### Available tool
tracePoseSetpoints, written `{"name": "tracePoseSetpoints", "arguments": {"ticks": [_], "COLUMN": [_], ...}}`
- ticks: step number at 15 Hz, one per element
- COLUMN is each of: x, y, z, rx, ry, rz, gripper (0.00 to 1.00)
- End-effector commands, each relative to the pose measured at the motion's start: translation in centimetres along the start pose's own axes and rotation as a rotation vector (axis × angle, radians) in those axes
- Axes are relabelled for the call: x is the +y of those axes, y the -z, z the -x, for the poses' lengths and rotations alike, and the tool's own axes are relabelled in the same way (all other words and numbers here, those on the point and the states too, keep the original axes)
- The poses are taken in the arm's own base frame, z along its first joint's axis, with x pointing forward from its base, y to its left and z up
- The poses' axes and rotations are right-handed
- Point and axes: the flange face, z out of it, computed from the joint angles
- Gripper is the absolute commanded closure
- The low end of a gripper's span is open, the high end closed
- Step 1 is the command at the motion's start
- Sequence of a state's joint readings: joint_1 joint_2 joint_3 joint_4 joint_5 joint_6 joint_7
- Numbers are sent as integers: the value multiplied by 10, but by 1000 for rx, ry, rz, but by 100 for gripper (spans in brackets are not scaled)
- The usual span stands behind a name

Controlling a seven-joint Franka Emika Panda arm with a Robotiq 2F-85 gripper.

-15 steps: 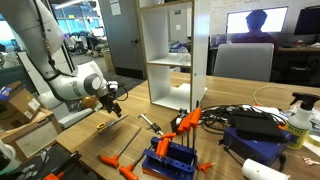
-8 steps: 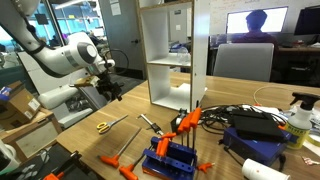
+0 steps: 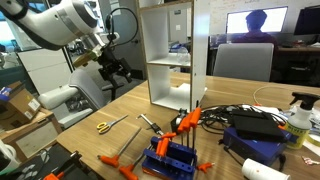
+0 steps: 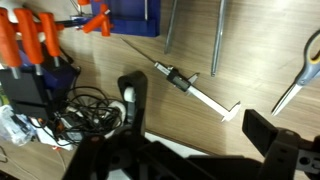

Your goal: Remove the scissors from the bottom shelf and put it on the table

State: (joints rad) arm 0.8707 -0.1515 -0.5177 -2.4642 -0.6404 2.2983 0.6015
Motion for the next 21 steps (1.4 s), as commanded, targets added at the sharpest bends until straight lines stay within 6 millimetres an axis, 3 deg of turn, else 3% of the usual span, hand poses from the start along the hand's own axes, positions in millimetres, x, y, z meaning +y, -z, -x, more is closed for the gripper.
{"name": "tracePoseSetpoints", "arguments": {"ticks": [1,7,11,14,15,21], "x": [68,172,216,234,231,236], "y": [33,62,82,92,82,86], "z": [38,111,144,158,148,155], "rx": [-23,-171,-181,-178,-188,-185], "ry": [-46,-271,-460,-539,-512,-539], "rz": [-23,-214,-352,-403,-373,-388], "gripper": [0,0,0,0,0,0]}}
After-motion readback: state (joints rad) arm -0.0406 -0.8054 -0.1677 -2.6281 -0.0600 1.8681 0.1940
